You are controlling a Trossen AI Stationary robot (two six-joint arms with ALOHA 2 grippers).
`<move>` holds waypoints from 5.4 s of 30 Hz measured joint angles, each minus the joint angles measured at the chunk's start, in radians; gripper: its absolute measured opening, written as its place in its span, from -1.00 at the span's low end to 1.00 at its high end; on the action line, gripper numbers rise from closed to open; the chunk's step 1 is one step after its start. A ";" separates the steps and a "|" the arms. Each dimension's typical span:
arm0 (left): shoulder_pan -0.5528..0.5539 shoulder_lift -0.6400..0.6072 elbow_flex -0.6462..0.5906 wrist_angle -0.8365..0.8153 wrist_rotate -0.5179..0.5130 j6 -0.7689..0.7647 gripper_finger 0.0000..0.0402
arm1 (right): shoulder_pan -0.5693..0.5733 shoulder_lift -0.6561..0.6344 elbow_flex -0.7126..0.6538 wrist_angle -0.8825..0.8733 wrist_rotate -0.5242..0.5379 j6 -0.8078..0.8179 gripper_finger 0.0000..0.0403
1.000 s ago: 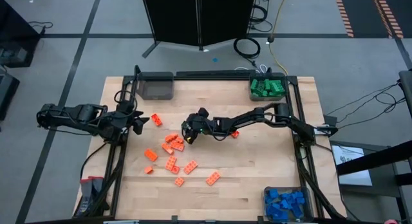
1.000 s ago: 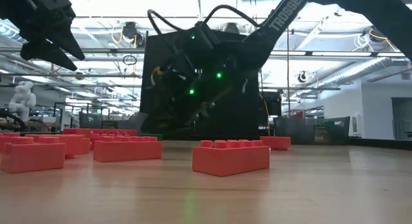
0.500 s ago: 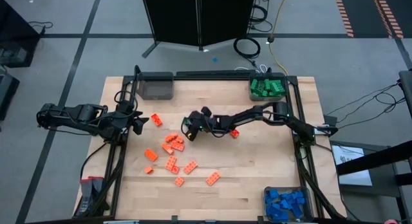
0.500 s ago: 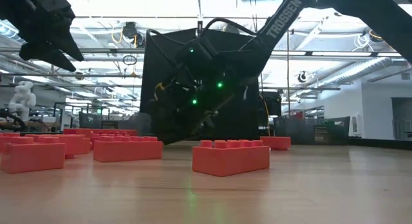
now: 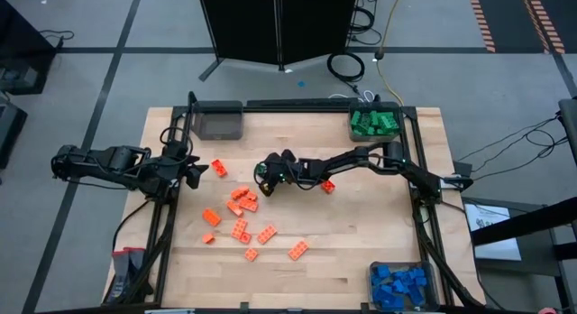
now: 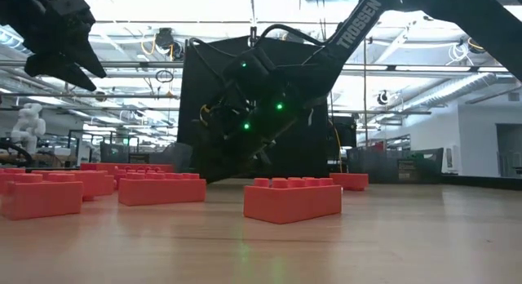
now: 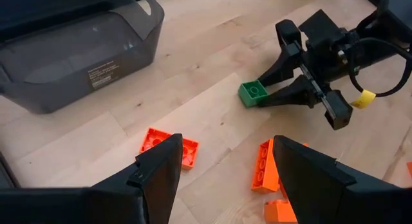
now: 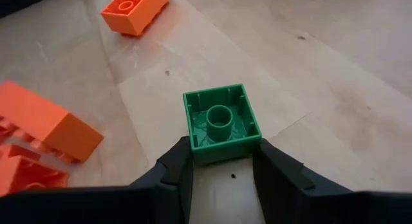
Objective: Sort blocks
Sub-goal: Put the green game piece into the top right black bin, then put the orange game piece into the top left black bin
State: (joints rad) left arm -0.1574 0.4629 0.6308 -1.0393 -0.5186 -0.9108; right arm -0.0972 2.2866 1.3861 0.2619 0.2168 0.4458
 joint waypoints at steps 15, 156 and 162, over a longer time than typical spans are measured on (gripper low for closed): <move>0.000 0.000 0.000 -0.032 -0.010 0.007 0.22 | -0.031 -0.300 -0.003 -0.363 0.132 -0.048 -0.44; 0.000 0.094 0.000 0.072 -0.063 -0.019 0.22 | -0.174 -0.392 0.035 -0.492 -0.211 0.003 -0.41; 0.000 0.094 0.000 0.069 -0.063 -0.019 0.22 | -0.225 -0.109 0.523 -0.538 -0.322 -0.081 -0.41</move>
State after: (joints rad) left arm -0.1573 0.5569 0.6304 -0.9699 -0.5816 -0.9295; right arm -0.3218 2.1777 1.9089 -0.2763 -0.1057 0.3649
